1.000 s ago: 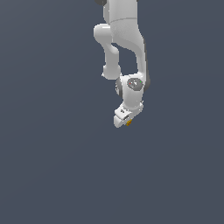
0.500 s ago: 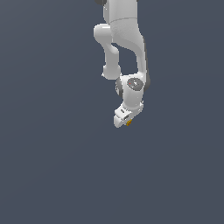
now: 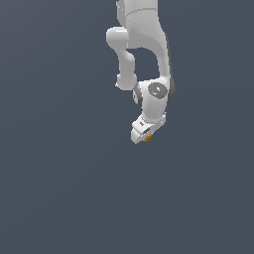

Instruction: Pick up the object and move it to a goal position.

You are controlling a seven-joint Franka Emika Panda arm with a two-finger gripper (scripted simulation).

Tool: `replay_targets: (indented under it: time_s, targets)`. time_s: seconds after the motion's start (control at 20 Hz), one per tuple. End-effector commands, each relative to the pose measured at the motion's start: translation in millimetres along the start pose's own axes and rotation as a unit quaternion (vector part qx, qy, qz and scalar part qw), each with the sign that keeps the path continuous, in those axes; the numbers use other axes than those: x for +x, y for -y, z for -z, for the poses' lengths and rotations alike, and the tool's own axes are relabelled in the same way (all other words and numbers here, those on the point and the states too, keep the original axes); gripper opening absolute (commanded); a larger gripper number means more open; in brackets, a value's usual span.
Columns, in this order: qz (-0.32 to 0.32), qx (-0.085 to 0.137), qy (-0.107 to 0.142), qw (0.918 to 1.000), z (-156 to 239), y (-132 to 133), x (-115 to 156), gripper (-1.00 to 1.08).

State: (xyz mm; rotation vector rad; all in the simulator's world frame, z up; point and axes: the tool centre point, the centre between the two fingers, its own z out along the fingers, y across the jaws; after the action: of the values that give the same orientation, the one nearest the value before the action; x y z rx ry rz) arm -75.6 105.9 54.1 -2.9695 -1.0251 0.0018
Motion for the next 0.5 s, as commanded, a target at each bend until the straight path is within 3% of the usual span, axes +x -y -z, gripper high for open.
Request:
replay_targets:
  time_s: [0.0,0.45]
  targets:
    - [0.000,0.000,0.000,1.0000,15.2,-0.7,7.4,-1.00]
    - [0.001,0.001,-0.001,1.0000,90.7,-3.7,44.5,-1.00]
